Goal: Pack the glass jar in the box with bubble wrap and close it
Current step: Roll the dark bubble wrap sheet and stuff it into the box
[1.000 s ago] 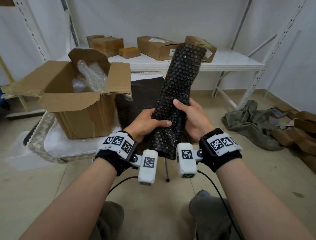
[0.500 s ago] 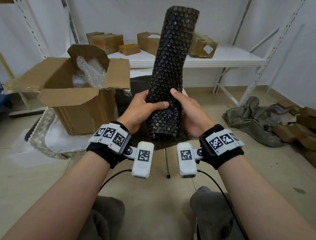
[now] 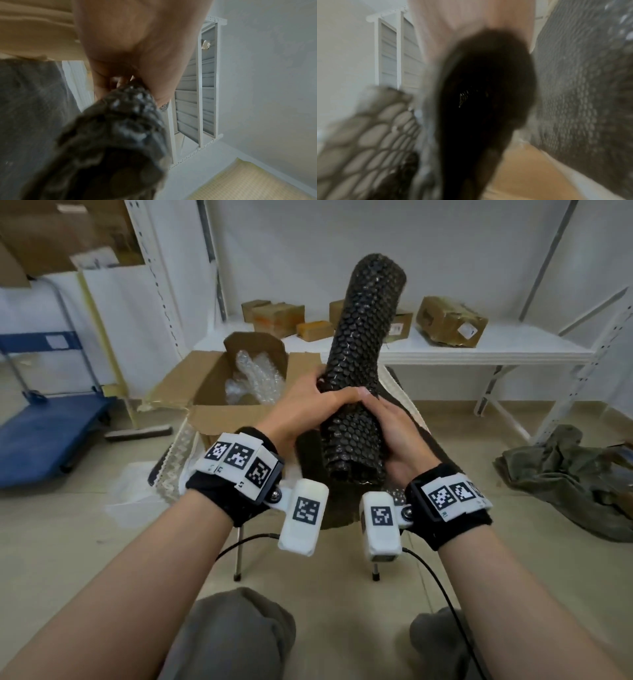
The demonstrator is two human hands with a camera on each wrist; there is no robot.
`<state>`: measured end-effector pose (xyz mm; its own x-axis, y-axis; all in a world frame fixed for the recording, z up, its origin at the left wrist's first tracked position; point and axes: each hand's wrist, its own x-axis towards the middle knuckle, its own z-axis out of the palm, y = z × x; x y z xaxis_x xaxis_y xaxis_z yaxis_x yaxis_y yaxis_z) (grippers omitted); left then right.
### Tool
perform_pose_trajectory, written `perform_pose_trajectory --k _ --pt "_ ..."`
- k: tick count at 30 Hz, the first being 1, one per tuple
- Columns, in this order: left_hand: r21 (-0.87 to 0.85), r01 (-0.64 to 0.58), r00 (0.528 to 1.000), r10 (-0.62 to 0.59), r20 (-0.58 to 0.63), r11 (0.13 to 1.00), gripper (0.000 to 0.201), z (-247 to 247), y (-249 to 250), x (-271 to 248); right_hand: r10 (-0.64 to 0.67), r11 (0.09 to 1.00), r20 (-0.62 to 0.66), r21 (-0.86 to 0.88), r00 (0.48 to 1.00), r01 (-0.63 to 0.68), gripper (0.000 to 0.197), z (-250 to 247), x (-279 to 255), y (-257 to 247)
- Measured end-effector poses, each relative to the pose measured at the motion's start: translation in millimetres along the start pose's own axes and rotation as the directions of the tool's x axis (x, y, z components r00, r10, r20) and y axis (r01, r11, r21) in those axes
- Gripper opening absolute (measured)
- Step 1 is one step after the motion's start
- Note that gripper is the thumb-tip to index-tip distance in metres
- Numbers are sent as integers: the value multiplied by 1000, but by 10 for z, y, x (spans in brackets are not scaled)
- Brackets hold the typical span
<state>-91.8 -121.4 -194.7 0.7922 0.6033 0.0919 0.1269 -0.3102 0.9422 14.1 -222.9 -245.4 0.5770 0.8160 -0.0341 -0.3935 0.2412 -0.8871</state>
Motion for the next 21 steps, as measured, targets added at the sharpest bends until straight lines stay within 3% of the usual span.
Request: perform_pose_trajectory --k 7,12,18,21 --pt "26 -31 991 35 -129 999 52 -763 300 -16 -53 990 61 -131 997 60 37 763 184 -271" --pt "57 -63 973 74 -217 996 56 -1297 530 82 -9 973 40 -230 999 18 44 1271 393 -438" --pt "221 -45 955 107 -277 974 66 -1777 574 259 -30 824 23 -565 999 37 41 1486 704 -291" --pt "303 -1 953 93 -289 953 71 -1892 485 344 -4 787 39 -616 999 28 41 1500 778 -198"
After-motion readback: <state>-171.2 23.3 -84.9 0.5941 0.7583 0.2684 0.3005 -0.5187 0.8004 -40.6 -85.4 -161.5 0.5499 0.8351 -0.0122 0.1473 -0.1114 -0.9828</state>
